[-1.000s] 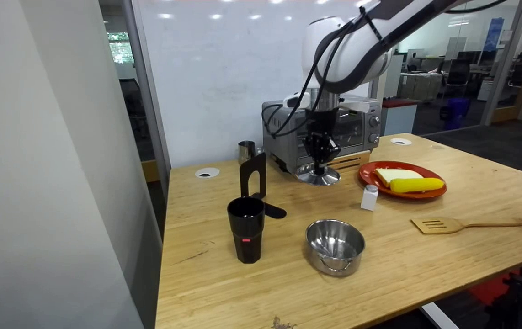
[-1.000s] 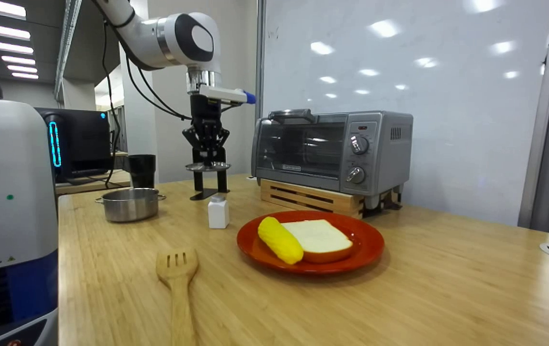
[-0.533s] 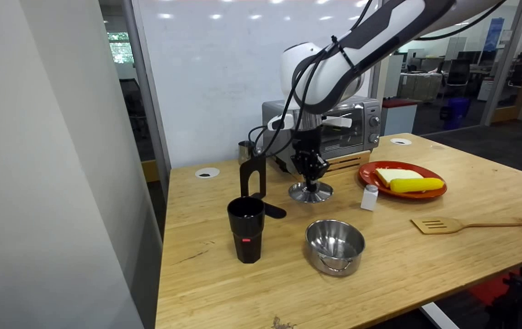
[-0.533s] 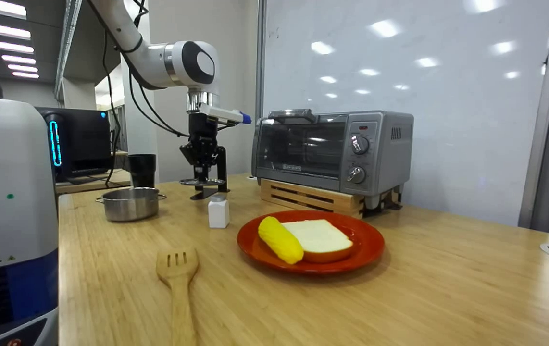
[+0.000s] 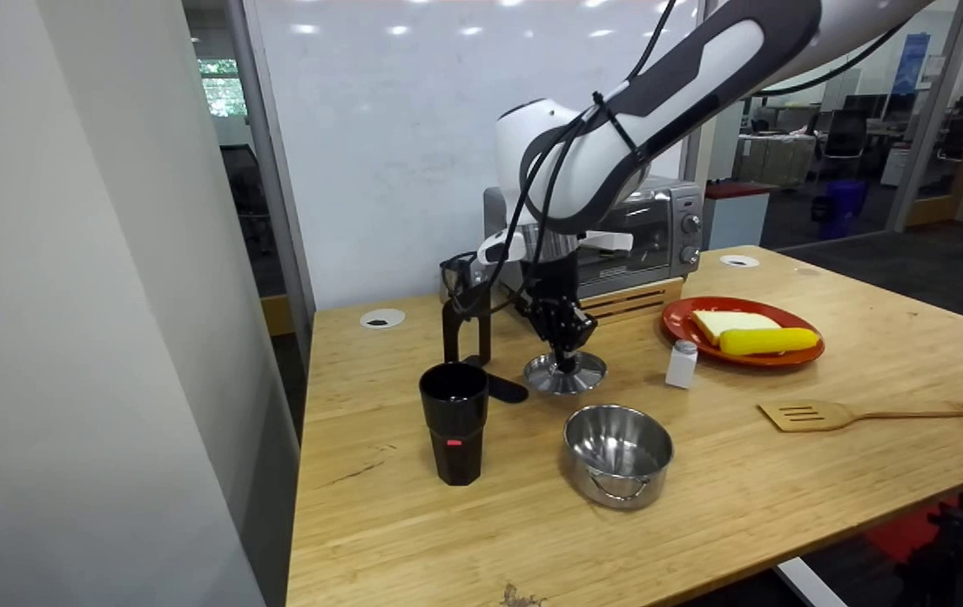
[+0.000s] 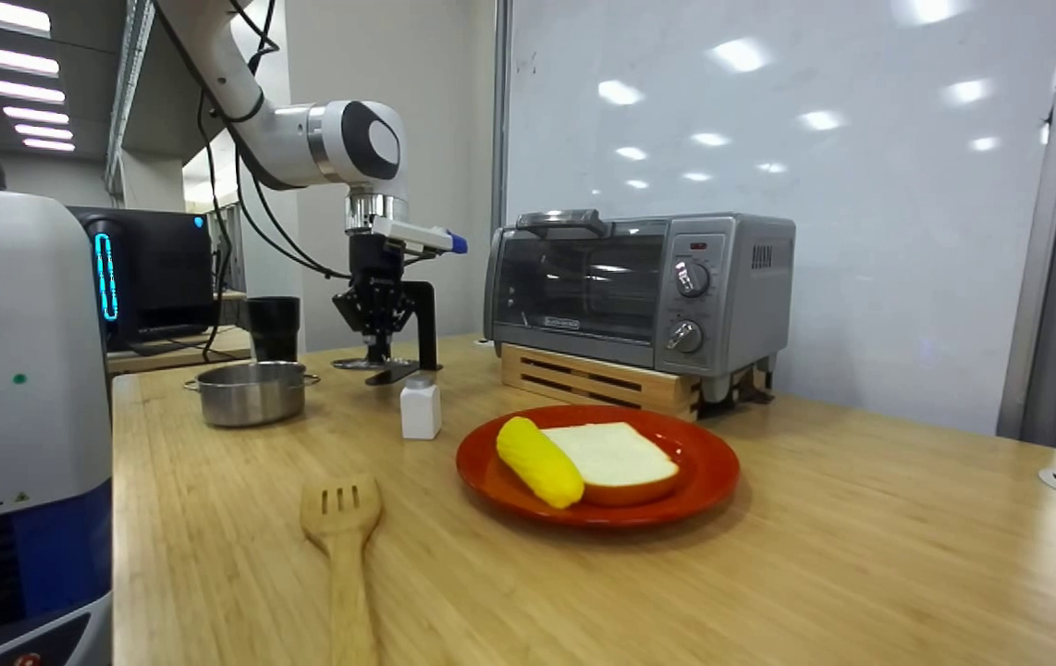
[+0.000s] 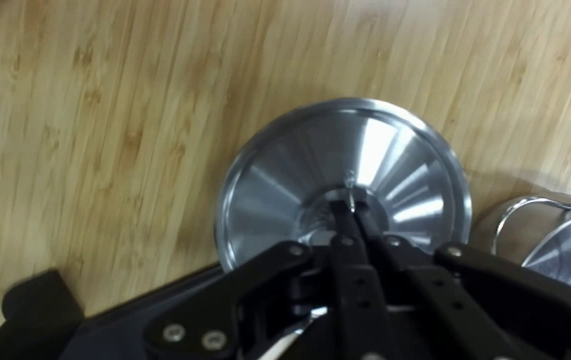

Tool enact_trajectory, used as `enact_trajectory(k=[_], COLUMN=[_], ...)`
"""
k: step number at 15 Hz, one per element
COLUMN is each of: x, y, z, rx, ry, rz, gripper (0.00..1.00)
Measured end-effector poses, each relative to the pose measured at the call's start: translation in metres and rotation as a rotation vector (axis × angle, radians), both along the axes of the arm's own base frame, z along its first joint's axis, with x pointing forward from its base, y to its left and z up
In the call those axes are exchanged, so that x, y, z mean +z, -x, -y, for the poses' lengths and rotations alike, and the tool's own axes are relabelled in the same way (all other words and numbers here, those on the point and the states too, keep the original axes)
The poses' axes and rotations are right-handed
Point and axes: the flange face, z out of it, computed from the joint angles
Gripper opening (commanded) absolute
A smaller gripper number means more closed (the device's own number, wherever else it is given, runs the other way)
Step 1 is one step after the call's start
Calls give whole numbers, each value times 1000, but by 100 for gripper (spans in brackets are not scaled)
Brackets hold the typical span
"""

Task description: Take the lid from the top of the silver pot and put it on the table

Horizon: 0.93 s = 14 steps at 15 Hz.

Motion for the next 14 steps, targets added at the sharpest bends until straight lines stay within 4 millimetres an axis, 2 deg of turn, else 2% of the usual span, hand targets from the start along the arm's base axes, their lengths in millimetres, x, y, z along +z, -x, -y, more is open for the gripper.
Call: enact_trajectory(k=[6,11,12,13,14], x=[-12,-31,-35,-36,-35], y=[9,19,22,25,28], z=[-24,-29,-29,-30,-30], rx=[32,30,27,22,16], ry=[43,62,61,57,52], rz=[21,90,101,114,126], gripper=[1,1,29,29,35])
